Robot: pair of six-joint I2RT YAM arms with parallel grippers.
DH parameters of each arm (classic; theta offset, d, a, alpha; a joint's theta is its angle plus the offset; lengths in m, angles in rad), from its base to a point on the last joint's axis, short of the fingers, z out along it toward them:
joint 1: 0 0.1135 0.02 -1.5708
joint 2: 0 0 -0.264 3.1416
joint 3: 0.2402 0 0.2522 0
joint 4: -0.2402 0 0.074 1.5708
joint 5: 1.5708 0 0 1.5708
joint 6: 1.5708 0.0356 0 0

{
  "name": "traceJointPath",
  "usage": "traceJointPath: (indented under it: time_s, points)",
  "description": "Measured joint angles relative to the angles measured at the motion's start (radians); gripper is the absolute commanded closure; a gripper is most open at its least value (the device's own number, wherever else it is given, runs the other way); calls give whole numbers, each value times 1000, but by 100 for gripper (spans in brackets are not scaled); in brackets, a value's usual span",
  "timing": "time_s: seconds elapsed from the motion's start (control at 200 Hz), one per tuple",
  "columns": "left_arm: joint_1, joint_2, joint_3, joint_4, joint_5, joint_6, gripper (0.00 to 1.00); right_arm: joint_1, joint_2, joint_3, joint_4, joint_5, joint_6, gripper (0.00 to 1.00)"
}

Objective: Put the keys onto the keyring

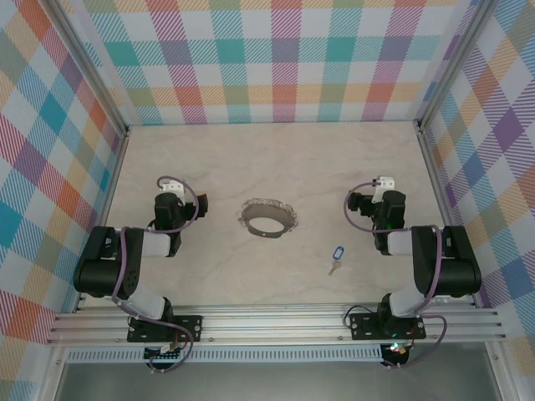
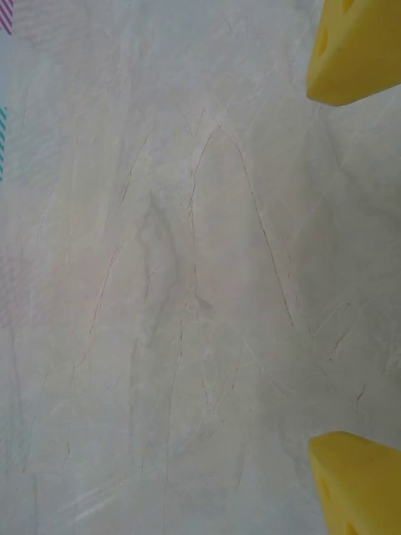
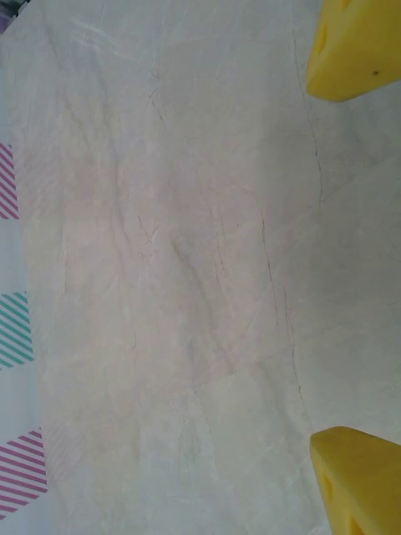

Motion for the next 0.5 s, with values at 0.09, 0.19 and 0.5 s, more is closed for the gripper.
traceJointPath:
  time_s: [0.09, 0.19, 0.5]
  points:
    - [0, 0, 0, 0, 0, 0, 0, 0, 0, 0, 0, -16, -3, 0]
    - [0, 0, 0, 0, 0, 0, 0, 0, 0, 0, -1, -26, -8, 0]
    - [0, 0, 0, 0, 0, 0, 0, 0, 0, 0, -1, -34, -15, 0]
